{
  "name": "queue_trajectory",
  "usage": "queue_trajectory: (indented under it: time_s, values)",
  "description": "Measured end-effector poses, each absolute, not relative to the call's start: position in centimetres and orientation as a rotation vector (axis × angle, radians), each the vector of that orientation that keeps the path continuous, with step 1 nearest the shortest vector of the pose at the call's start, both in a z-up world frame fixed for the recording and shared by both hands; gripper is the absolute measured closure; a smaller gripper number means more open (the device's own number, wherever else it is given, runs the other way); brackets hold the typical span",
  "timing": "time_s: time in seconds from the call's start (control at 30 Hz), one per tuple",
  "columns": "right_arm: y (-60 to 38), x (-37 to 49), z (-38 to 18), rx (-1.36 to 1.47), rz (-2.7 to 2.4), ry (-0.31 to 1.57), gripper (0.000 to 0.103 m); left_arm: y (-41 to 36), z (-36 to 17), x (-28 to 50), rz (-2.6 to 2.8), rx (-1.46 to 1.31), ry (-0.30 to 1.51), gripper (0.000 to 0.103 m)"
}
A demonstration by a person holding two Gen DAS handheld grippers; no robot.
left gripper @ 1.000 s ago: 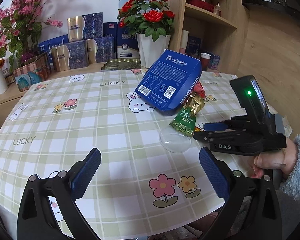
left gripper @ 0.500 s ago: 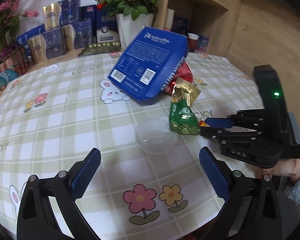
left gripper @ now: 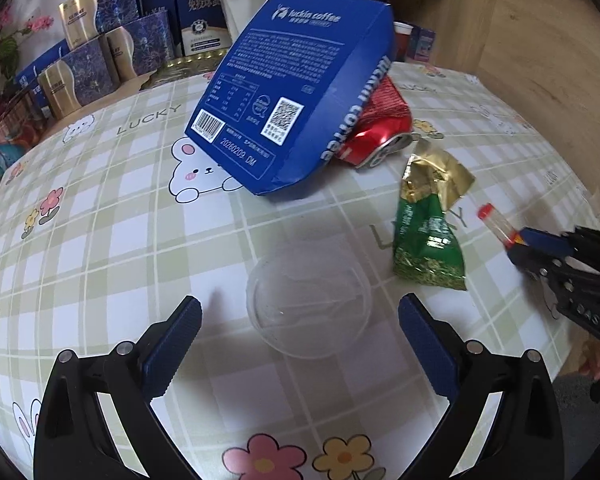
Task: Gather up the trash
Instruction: 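Grasp the clear lid with the left tool while the right tool grasps the red snack box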
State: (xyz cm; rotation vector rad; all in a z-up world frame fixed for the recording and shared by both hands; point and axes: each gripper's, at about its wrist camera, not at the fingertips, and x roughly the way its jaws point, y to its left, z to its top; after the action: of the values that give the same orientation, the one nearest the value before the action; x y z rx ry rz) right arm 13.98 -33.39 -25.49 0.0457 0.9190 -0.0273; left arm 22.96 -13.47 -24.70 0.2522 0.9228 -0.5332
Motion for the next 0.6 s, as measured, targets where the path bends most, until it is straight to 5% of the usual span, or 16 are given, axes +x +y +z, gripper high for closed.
queue_trajectory:
  time_s: [0.33, 0.43, 0.6]
  values:
    - [-33.49, 13.67, -25.65, 0.077, -0.039, 0.897, 0.076, -14.01, -25.53, 23.75, -0.521, 0.284, 0.932, 0.016]
    - [-33.49, 13.65, -25.65, 0.078, -0.039, 0.895, 0.076, -14.04, -25.17, 23.56, -0.532, 0.278, 0.910, 0.039]
    - [-33.54, 13.47, -25.69, 0.082, -0.037, 0.885, 0.076, -13.41, -24.64, 23.26, -0.545, 0.229, 0.930, 0.039]
